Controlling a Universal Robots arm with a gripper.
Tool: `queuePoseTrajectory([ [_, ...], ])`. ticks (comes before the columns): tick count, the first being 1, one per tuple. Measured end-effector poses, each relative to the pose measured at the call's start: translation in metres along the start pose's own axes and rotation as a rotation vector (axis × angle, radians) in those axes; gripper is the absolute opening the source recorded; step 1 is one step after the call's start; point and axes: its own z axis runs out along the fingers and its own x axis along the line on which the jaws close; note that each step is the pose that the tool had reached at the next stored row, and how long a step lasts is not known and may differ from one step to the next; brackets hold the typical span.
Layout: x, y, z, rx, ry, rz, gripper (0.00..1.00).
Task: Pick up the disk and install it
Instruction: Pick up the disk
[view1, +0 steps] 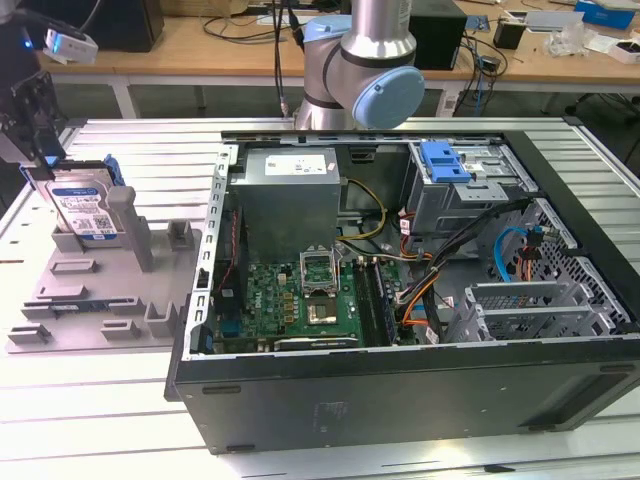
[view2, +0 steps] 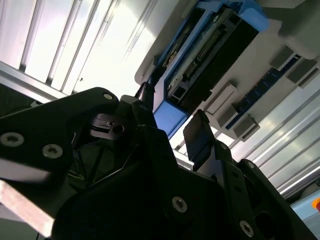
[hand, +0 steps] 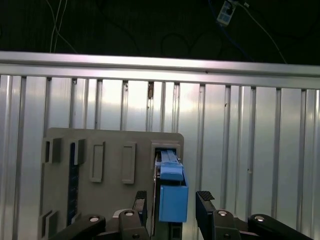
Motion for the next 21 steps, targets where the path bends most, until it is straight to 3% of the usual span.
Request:
queuePoseTrajectory([
  [18, -0.0001, -0.0001, 0.0087, -0.0001, 0.0000, 0.001, 0.51],
  [20, -0.0001, -0.0002, 0.0091, 0.0001, 0.0000, 0.001, 0.50],
  [21, -0.0001, -0.0001, 0.0093, 0.0001, -0.0001, 0.001, 0.43],
])
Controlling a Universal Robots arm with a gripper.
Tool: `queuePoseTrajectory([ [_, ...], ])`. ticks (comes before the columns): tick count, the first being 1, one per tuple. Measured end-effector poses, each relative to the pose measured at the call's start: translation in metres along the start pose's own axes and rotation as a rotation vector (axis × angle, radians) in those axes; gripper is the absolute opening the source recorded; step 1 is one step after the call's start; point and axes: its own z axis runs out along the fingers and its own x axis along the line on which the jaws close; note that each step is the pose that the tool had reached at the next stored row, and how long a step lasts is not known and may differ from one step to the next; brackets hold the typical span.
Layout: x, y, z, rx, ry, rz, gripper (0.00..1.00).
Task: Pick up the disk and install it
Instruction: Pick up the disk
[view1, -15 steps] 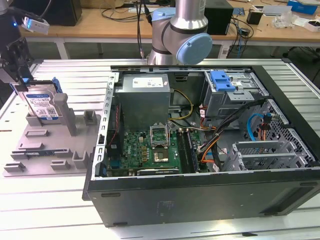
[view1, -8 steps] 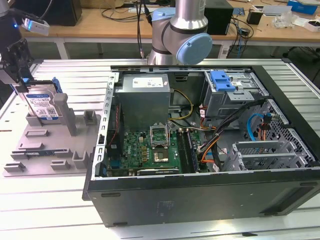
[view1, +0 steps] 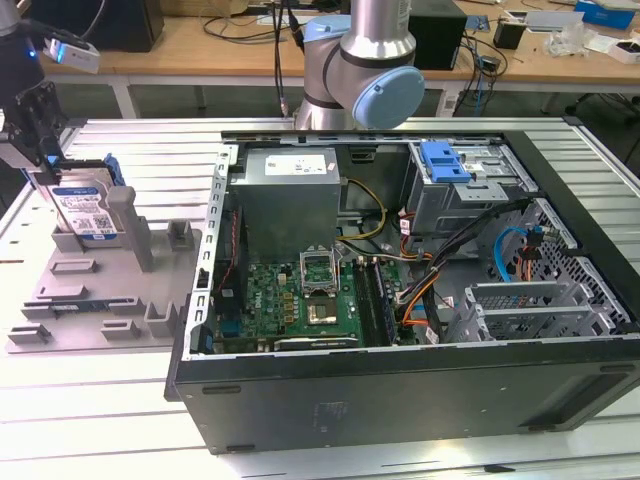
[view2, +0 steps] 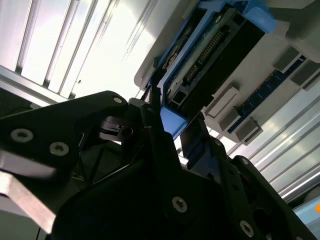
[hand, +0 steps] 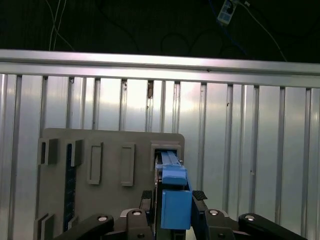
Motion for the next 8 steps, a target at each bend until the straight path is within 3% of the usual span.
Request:
queuePoseTrajectory([
  [8, 0.0000, 0.0000, 0.0021, 0.0000, 0.0000, 0.000, 0.43],
])
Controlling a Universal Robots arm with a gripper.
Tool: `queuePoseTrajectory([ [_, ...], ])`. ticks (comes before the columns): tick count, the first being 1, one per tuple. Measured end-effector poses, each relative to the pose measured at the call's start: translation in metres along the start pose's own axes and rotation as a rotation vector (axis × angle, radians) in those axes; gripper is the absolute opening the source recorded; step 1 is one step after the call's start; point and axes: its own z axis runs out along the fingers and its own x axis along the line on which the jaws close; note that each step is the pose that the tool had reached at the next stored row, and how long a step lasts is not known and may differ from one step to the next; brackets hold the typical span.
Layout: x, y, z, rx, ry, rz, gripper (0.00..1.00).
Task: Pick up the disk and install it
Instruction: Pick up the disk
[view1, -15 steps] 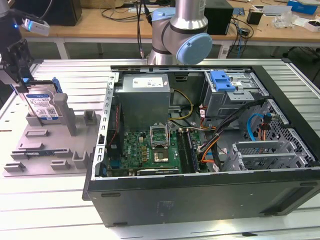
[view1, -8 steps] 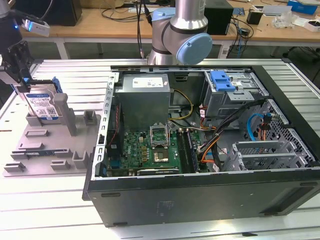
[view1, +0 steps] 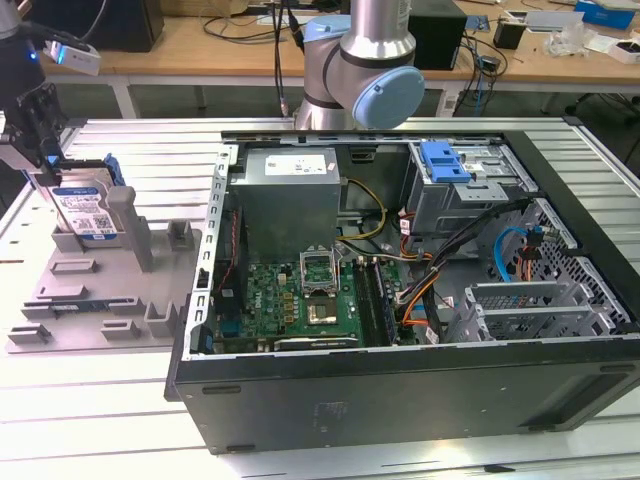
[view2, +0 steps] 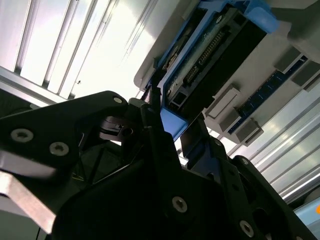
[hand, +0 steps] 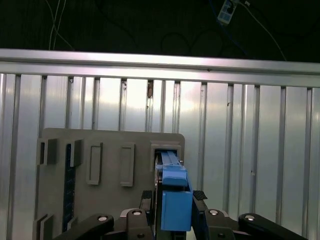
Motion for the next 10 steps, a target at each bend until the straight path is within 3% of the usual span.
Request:
queuePoseTrajectory([
  [10, -0.0001, 0.0002, 0.0045, 0.0001, 0.0000, 0.000, 0.43],
])
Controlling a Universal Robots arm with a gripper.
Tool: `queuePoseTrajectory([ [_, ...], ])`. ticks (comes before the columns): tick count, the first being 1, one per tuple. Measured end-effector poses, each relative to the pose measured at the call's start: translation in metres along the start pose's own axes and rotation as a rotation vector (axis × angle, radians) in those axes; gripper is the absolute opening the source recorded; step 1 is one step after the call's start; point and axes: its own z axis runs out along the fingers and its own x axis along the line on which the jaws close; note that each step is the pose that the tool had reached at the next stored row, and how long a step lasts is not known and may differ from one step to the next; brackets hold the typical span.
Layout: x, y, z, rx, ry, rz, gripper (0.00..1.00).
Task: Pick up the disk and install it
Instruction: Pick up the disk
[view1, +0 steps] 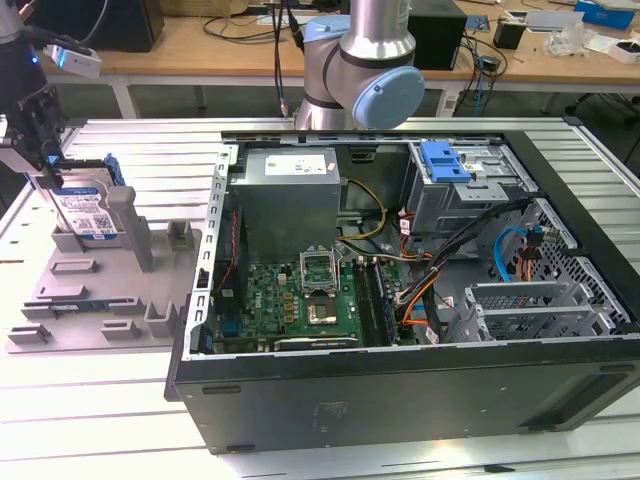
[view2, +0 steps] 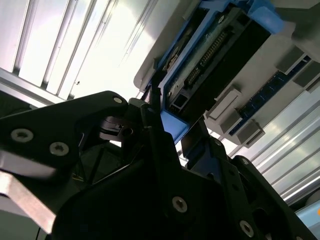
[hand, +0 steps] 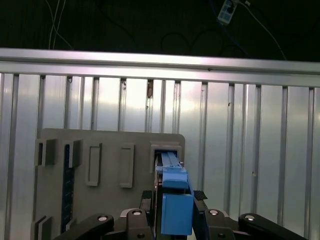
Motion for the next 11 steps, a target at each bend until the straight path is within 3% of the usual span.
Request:
queuePoseTrajectory([
  [11, -0.0001, 0.0003, 0.0053, -0.0003, 0.0001, 0.000, 0.43],
])
